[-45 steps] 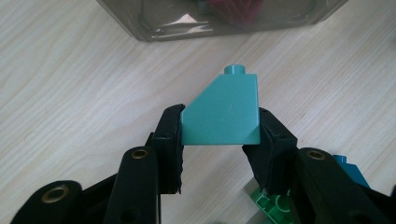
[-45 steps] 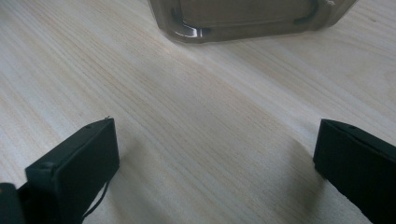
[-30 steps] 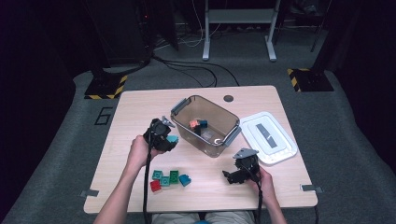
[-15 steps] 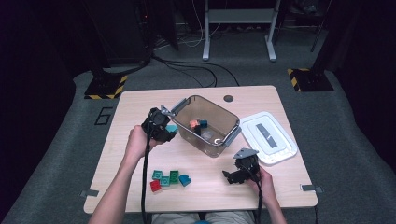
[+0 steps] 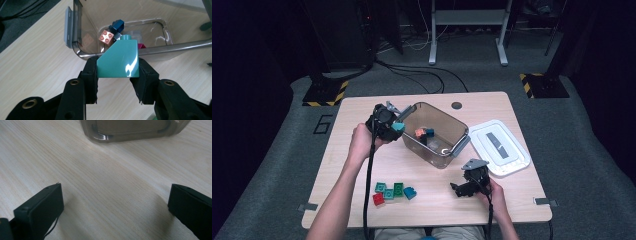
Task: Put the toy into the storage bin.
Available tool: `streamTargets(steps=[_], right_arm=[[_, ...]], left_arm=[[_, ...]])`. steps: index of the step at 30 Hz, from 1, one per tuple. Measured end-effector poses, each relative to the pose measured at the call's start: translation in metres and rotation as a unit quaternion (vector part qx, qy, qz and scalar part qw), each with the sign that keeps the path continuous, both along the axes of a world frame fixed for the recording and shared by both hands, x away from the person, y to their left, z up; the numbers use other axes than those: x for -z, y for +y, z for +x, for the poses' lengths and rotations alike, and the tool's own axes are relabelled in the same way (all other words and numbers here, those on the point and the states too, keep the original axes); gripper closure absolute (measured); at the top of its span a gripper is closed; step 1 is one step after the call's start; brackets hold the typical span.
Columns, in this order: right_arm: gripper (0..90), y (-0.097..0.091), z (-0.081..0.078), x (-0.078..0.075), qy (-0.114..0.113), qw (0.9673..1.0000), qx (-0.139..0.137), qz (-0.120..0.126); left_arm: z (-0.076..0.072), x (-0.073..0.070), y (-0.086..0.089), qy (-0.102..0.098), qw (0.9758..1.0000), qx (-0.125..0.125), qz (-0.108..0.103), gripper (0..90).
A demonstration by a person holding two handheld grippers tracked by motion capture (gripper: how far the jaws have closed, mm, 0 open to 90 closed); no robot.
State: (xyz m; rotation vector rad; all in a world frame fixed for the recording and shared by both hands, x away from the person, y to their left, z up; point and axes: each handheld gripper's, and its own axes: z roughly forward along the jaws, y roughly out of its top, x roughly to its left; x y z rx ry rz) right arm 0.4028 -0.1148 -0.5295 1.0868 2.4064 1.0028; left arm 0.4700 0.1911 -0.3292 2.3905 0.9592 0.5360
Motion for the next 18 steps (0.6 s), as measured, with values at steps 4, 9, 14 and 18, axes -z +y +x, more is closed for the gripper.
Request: streamTargets(steps=[4, 9, 14, 18], right_arm=[[0.0, 0.000, 0.000, 0.000, 0.000, 1.0000, 0.000, 0.000], [0.0, 0.000, 0.000, 0.000, 0.000, 1.0000, 0.000, 0.000], [0.0, 0.000, 0.000, 0.000, 0.000, 1.0000, 0.000, 0.000], [0.0, 0.000, 0.000, 0.000, 0.000, 1.0000, 0.000, 0.000]], left_arm=[[0.005, -0.005, -0.006, -0.004, 1.0000, 0.002, 0.001, 58.9], [0.011, -0.010, -0.015, -0.008, 0.9999, 0.007, 0.006, 58.9], [0.018, -0.012, -0.023, -0.010, 0.9999, 0.013, 0.005, 58.9], [0.024, -0.011, -0.032, -0.011, 0.9997, 0.022, 0.009, 58.9]])
